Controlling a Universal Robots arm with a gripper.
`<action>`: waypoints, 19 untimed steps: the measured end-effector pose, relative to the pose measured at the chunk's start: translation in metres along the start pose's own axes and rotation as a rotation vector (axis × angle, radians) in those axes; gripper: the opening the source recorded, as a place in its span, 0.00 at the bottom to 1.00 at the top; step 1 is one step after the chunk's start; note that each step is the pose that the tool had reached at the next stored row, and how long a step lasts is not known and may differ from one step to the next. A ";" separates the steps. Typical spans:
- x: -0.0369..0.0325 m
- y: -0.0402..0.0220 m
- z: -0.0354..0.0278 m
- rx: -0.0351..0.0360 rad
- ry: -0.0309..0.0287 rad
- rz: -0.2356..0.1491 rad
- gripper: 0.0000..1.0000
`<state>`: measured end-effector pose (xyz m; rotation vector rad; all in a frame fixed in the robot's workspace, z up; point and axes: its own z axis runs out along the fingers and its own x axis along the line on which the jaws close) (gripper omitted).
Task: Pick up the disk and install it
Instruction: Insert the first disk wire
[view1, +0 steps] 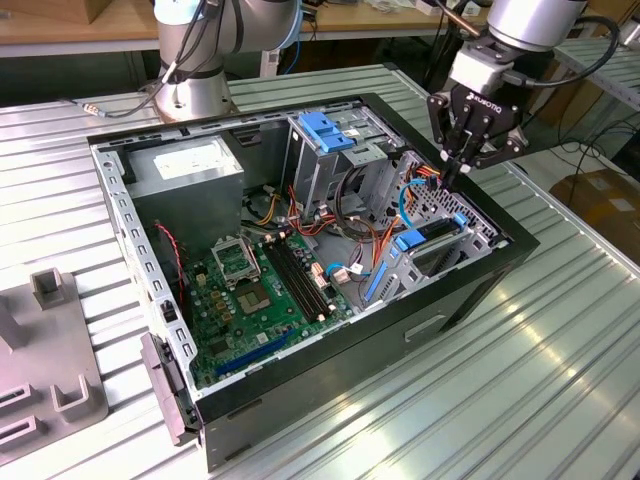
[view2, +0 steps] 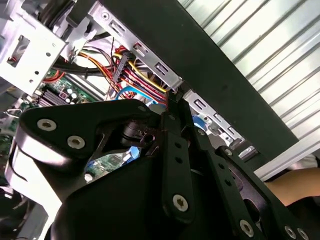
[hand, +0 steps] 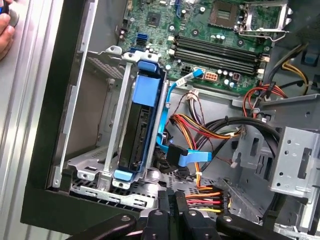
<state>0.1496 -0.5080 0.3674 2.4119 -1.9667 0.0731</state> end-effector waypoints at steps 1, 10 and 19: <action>0.0000 0.0000 0.0002 -0.0007 0.0000 0.013 0.16; -0.0017 0.0082 0.0011 -0.0034 0.0004 0.062 0.16; 0.0031 0.0101 0.0024 -0.0053 0.0002 0.098 0.16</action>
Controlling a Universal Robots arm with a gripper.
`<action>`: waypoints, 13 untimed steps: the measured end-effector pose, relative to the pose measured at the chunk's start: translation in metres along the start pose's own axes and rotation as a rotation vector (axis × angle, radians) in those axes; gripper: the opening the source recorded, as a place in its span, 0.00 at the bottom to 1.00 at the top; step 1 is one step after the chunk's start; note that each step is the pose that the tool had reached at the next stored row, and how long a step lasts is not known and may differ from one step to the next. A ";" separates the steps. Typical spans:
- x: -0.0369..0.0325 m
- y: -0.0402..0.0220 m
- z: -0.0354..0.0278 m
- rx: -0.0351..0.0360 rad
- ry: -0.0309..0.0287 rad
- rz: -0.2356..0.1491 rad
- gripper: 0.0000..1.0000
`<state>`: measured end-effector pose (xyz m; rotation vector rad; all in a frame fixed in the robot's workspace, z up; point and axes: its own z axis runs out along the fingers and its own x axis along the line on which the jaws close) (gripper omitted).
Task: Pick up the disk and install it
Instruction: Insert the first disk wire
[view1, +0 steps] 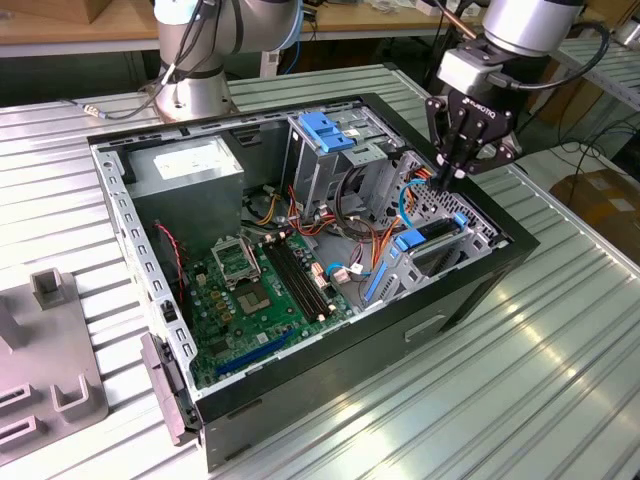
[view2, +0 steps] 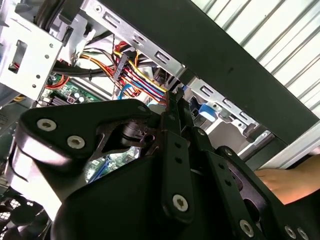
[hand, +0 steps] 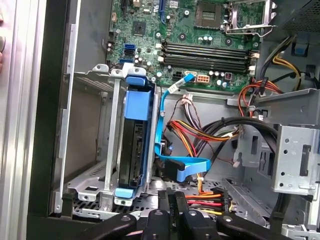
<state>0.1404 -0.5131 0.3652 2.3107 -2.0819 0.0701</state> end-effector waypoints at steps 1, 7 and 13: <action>0.0012 0.0003 0.0001 0.0002 -0.0012 0.000 0.16; 0.0038 0.0013 0.0004 0.0036 -0.0349 0.002 0.16; 0.0110 0.0035 0.0009 0.0036 -0.0349 0.002 0.16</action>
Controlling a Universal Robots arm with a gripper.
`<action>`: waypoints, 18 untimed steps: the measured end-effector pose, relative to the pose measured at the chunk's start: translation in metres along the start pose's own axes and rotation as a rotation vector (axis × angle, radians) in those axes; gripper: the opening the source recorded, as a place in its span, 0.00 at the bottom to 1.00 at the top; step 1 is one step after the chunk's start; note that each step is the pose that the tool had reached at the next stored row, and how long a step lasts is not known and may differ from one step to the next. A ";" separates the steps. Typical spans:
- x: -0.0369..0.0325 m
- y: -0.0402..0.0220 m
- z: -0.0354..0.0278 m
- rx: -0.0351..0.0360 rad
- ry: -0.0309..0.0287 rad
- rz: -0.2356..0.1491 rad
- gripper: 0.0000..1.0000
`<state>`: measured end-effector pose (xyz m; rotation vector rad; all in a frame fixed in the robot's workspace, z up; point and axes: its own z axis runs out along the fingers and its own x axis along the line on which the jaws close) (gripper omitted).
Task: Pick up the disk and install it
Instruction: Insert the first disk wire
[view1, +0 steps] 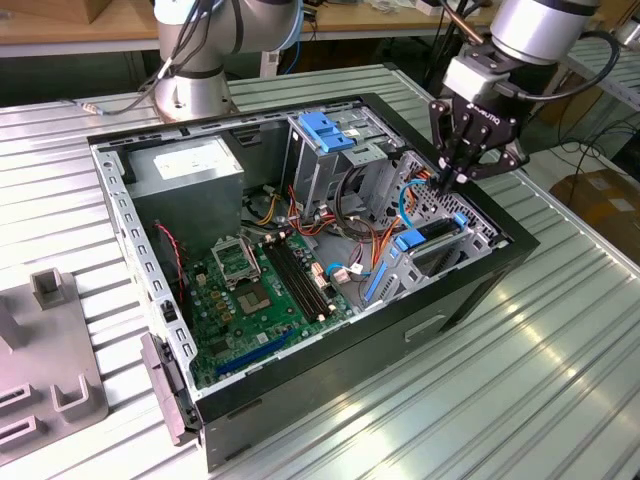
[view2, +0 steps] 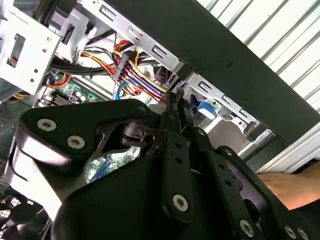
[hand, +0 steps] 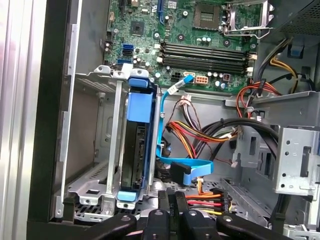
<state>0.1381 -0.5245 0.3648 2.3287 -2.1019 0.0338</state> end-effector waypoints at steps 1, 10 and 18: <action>0.0014 0.0005 0.0001 0.0000 -0.0001 0.000 0.16; 0.0087 0.0059 0.0007 0.0008 -0.0078 0.000 0.16; 0.0183 0.0097 0.0012 0.0011 -0.0108 0.003 0.16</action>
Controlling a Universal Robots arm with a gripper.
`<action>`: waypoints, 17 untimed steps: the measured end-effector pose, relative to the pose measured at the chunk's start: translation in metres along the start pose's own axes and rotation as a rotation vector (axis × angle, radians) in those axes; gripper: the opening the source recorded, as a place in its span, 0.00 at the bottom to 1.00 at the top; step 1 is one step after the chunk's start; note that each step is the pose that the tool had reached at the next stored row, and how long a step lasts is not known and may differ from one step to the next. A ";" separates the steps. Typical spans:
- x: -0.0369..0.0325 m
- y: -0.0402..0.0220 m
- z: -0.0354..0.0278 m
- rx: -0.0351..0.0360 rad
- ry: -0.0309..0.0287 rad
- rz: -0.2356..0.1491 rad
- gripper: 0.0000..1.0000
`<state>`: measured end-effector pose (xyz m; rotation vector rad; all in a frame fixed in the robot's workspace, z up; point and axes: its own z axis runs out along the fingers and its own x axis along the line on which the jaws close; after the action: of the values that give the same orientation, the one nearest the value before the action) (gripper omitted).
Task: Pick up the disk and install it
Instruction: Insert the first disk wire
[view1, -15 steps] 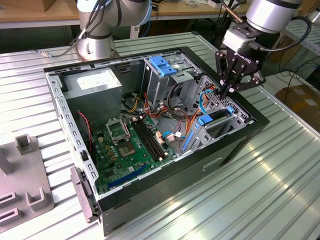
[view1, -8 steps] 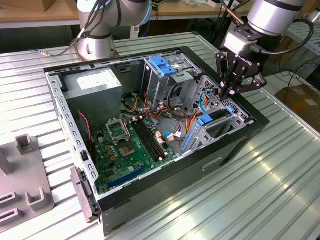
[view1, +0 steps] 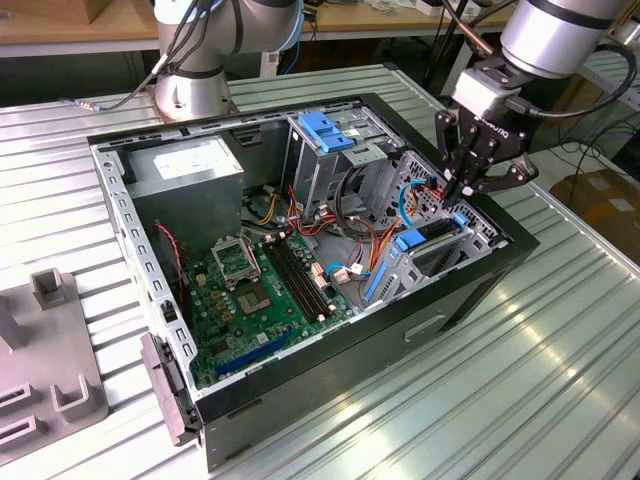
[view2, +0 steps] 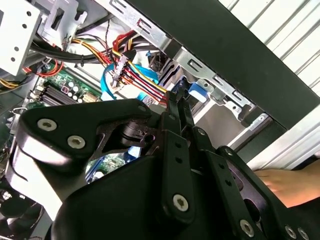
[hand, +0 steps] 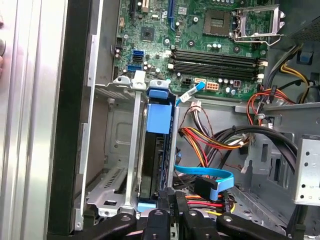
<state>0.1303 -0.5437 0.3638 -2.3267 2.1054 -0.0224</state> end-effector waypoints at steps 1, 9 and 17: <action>0.0001 0.0001 0.0000 0.0000 0.0002 0.003 0.16; 0.0030 0.0042 0.0018 -0.0002 0.0006 0.028 0.16; 0.0069 0.0080 0.0039 -0.0004 0.0007 0.046 0.16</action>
<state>0.1231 -0.5514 0.3599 -2.2785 2.1582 -0.0227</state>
